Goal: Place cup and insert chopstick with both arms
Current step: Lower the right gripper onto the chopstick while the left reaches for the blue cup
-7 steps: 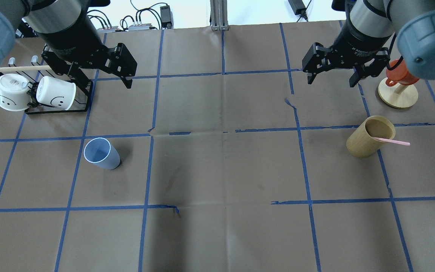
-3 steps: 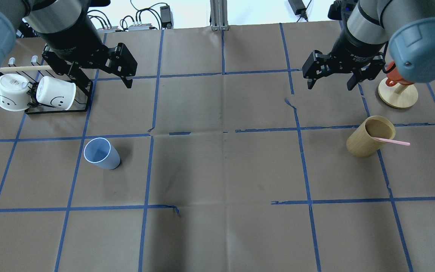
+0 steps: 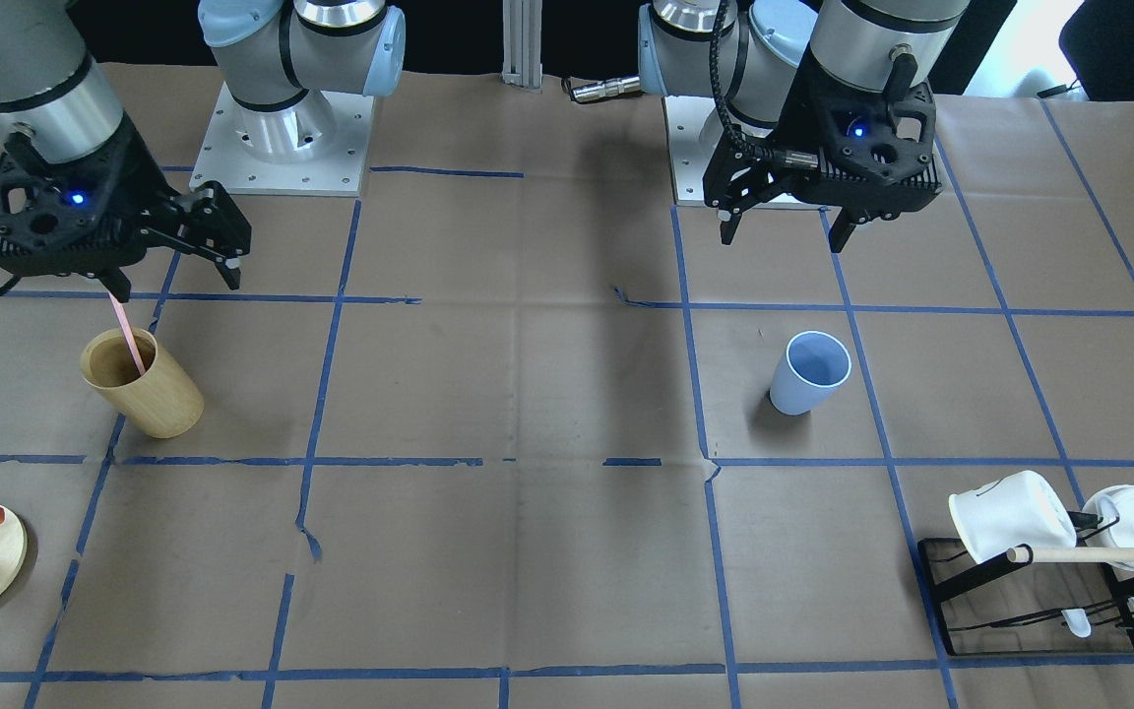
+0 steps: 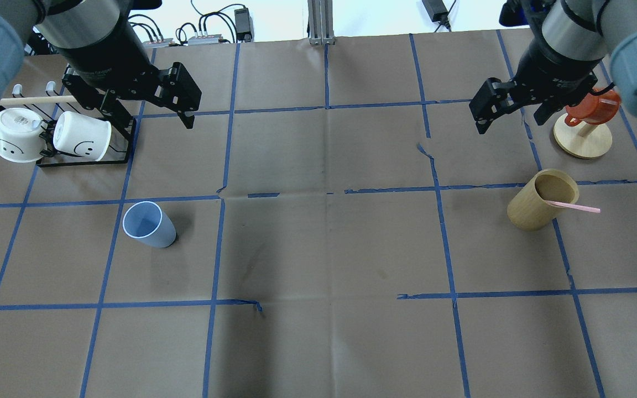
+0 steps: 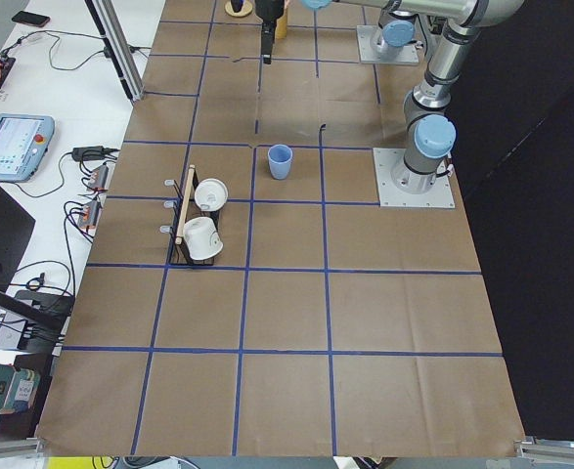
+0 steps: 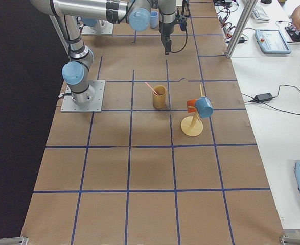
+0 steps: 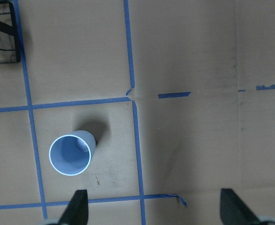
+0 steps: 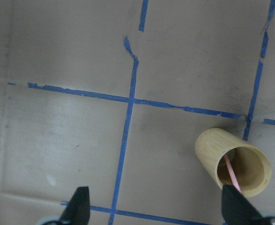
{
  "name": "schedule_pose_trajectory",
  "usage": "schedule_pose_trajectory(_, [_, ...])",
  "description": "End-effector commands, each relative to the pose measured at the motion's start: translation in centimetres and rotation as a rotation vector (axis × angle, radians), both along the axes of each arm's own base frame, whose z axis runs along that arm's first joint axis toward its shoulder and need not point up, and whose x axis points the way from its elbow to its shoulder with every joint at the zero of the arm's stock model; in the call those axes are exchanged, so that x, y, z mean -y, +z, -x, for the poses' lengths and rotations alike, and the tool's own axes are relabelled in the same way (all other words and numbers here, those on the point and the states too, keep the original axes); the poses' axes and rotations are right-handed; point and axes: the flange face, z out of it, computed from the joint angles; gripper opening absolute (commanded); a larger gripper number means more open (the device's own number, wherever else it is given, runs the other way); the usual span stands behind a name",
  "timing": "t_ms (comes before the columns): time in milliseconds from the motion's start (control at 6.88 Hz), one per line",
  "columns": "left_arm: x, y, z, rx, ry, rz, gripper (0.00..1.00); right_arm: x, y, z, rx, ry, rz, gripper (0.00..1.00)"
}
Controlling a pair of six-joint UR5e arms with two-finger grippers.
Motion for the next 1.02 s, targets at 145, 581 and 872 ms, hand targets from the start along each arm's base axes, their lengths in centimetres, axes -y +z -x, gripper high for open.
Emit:
schedule_pose_trajectory(145, [-0.1,0.1,0.0,0.002,-0.001,0.003,1.0,0.4,-5.9,7.3,-0.163,0.058,-0.199,1.0])
schedule_pose_trajectory(581, [1.5,-1.9,-3.4,-0.001,0.046,-0.045,1.0,-0.2,-10.4,9.5,-0.165,0.028,-0.28,1.0])
schedule_pose_trajectory(872, [1.1,-8.7,-6.7,-0.008,0.014,-0.122,1.0,-1.9,-13.2,10.6,-0.152,0.011,-0.356,1.0])
